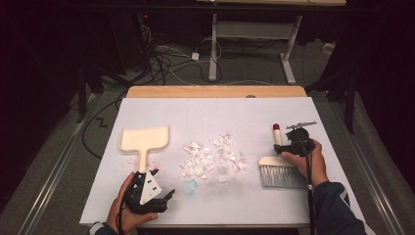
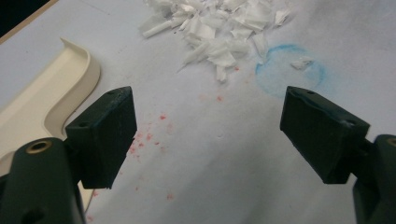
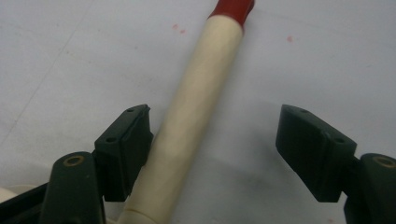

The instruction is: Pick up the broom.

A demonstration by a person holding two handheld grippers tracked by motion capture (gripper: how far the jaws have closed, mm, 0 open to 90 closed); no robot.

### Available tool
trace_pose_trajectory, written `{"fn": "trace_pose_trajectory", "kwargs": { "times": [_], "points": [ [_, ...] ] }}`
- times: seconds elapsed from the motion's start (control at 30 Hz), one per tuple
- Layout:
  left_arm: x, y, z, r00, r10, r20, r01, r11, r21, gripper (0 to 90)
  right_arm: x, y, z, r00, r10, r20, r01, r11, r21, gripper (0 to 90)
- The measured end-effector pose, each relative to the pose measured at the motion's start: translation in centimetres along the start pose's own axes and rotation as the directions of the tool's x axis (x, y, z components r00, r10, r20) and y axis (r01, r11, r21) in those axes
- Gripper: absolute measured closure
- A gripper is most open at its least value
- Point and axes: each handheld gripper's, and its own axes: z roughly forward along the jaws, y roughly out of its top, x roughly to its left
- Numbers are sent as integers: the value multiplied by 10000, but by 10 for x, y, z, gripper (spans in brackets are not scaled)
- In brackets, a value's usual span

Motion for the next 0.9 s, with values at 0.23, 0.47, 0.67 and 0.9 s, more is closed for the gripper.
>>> {"fn": "trace_pose_trajectory", "kwargs": {
  "times": [0.23, 0.47, 0.67, 0.9],
  "points": [
    [-3, -1, -2, 9999, 104, 9, -105, 9999, 58, 176, 3, 0, 1, 9998, -34, -213, 37, 9999, 141, 429],
    [-4, -2, -1, 9999, 158, 23, -158, 9997, 171, 177, 5, 0, 0, 9983, -85, -575, 87, 10000, 41, 593],
    [-4, -2, -1, 9996, 276, 57, -277, 9994, 207, 176, 1, 1, 1, 9981, -185, -592, 180, 9998, -90, 711],
    [-4, -1, 0, 9993, 339, 138, -341, 9992, 197, 176, -1, -1, -1, 9972, -99, -735, 78, 9995, -292, 712]
  ]
}}
